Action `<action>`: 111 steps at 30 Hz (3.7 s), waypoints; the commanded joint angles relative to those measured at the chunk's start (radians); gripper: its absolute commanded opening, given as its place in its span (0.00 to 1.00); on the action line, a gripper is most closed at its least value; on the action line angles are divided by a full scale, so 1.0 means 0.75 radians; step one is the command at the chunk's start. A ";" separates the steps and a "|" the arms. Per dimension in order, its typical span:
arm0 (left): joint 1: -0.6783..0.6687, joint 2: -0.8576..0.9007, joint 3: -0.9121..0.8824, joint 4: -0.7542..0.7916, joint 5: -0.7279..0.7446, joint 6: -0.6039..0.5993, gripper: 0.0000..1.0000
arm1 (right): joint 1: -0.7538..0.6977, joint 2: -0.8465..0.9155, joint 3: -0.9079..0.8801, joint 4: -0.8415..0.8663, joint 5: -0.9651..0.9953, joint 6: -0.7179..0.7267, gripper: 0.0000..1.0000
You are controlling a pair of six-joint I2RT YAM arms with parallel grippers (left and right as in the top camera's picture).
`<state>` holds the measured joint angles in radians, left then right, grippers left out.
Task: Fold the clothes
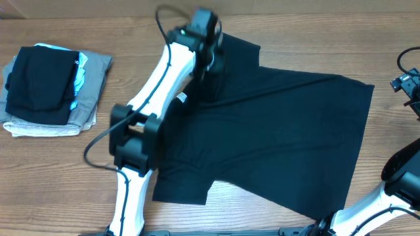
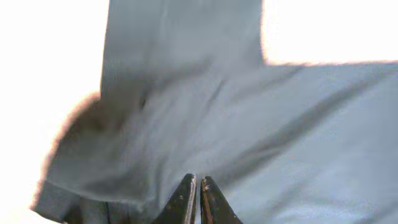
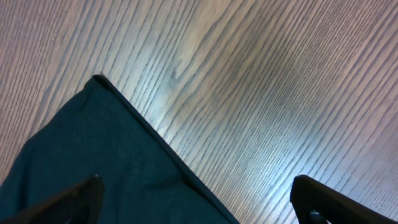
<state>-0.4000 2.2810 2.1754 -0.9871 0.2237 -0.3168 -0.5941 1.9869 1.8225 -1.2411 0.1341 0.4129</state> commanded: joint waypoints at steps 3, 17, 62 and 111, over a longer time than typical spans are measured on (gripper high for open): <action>-0.033 -0.122 0.174 0.098 -0.140 0.035 0.04 | -0.004 -0.015 0.030 0.007 -0.001 -0.003 1.00; -0.026 0.216 0.174 0.285 -0.170 0.059 0.04 | -0.004 -0.015 0.030 0.007 -0.001 -0.003 1.00; 0.016 0.807 0.380 0.888 -0.311 0.272 0.38 | -0.004 -0.015 0.030 0.007 -0.001 -0.003 1.00; 0.085 0.547 0.357 0.388 -0.643 0.219 0.53 | -0.004 -0.015 0.030 0.007 -0.001 -0.003 1.00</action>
<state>-0.3679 2.6808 2.3684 -0.6479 -0.2199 -0.1711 -0.5941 1.9869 1.8229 -1.2407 0.1345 0.4133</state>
